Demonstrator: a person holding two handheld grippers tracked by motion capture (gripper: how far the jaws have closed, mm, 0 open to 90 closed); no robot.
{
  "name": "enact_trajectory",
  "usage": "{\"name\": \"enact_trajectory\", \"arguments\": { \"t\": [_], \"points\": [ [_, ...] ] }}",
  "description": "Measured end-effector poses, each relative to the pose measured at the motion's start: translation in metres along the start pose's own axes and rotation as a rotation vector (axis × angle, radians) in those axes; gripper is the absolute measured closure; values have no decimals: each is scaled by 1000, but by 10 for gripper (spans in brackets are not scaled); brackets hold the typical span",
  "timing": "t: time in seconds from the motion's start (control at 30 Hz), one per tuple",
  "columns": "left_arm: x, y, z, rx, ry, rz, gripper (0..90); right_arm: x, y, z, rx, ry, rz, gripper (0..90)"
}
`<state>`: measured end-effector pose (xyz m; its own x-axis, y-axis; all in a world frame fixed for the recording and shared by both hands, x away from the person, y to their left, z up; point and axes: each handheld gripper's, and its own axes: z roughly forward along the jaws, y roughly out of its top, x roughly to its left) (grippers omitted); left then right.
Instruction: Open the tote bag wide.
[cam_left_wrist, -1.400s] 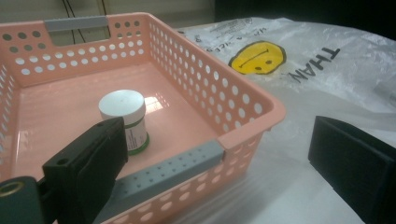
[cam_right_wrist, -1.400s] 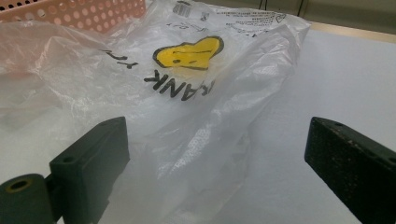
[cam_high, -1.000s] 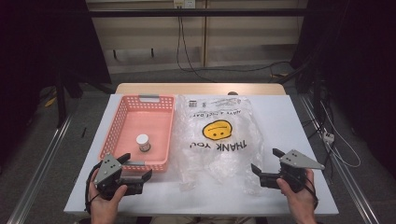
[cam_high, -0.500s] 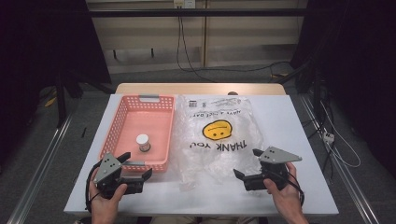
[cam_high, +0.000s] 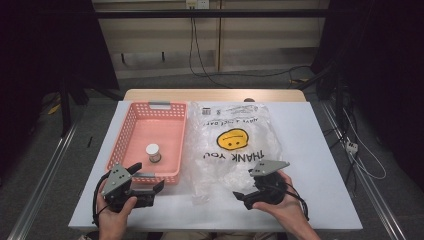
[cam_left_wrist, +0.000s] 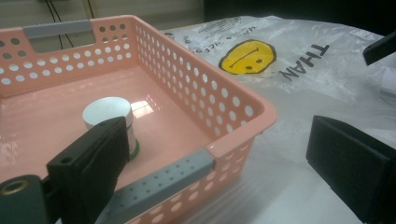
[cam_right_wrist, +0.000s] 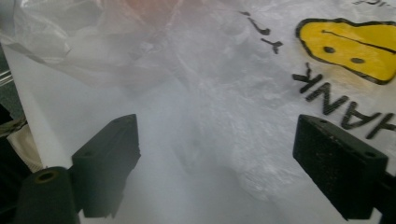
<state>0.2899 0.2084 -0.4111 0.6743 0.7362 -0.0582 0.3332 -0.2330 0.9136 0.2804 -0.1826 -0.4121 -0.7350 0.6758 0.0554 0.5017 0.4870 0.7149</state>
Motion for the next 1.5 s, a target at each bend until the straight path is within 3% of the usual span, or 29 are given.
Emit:
{"name": "enact_trajectory", "arguments": {
  "t": [0.03, 0.2, 0.27, 0.3, 0.43, 0.6, 0.73, 0.83, 0.93, 1.0, 1.2, 1.27, 1.5],
  "points": [
    [0, 0, 0, 0, 0, 0, 60, 4, 2, 7, 31, 11, -18, 147],
    [0, 0, 0, 5, -1, 4, 61, 6, 5, 22, 80, 23, -36, 168],
    [0, 0, 0, 7, -4, 6, 62, 5, 5, 26, 94, 21, -39, 192],
    [0, 0, 0, 9, -4, 7, 62, 5, 2, 36, 128, 9, -49, 269],
    [0, 0, 1, 9, -6, 7, 62, 3, -4, 51, 184, 24, -48, 296],
    [0, 0, 1, 10, -5, 9, 62, -7, -4, 52, 174, 15, -8, 339],
    [-1, 0, 2, 12, -7, 8, 62, -10, -2, 52, 185, 10, -7, 385],
    [-1, 0, 2, 15, -7, 14, 62, -12, -1, 52, 191, 3, 13, 453],
    [-1, -1, 2, 18, -7, 17, 62, -20, -1, 51, 179, 9, 34, 584],
    [-1, 0, 2, 21, -6, 21, 62, -21, -1, 50, 181, 5, 40, 605],
    [-1, -1, 4, 27, -5, 24, 63, -22, 5, 52, 228, 2, 40, 658],
    [-2, -1, 5, 27, -6, 28, 62, -27, 11, 54, 266, 9, 47, 740],
    [-1, -1, 5, 28, -9, 27, 63, -29, 11, 54, 263, 6, 70, 823]
  ]
}}
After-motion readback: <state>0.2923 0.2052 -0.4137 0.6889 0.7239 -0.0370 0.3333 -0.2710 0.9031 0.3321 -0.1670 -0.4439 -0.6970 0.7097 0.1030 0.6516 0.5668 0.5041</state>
